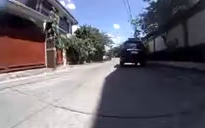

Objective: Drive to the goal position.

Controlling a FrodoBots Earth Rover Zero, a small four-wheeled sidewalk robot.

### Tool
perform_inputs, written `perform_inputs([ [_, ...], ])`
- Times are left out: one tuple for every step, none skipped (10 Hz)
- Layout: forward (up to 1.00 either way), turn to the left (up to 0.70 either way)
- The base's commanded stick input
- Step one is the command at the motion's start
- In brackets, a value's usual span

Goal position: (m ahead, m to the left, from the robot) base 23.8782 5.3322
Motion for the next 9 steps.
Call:
perform_inputs([
  [1.00, 0.00],
  [1.00, 0.00],
  [1.00, 0.00],
  [1.00, 0.00],
  [1.00, 0.00],
  [1.00, 0.00],
  [1.00, 0.00],
  [1.00, 0.02],
  [1.00, 0.06],
])
